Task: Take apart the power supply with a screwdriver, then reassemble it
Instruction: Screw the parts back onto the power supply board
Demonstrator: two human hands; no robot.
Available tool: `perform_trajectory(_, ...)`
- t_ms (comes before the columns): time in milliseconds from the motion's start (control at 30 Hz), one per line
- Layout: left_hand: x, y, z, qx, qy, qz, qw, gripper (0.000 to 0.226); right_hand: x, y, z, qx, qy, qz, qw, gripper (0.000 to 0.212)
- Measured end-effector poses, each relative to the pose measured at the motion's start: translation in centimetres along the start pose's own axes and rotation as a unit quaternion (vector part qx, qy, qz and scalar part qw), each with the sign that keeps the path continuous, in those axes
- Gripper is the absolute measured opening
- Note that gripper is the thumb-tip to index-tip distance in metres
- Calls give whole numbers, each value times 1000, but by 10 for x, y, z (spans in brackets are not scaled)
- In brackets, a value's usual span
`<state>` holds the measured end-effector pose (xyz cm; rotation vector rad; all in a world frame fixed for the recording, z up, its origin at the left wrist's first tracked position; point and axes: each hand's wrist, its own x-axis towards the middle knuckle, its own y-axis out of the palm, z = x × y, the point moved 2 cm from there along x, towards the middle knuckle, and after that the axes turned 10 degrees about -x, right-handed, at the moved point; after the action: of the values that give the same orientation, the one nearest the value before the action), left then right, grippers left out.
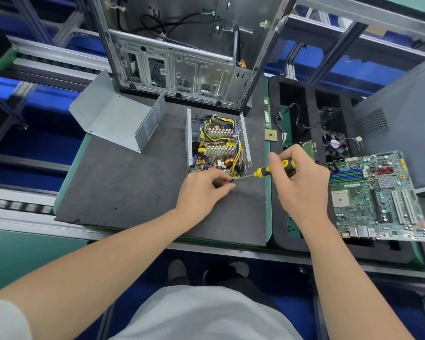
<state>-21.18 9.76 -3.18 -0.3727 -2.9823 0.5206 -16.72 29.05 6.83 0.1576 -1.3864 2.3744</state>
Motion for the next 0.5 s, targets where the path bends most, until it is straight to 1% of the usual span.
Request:
perform_trajectory(233,0,1,1,1,9,11,1000,7,-1,-1,-3,5,0,-1,1000,28)
perform_trajectory(500,2,5,1,-2,17,17,1000,7,-2,-3,-7,2,-3,2,1000,28)
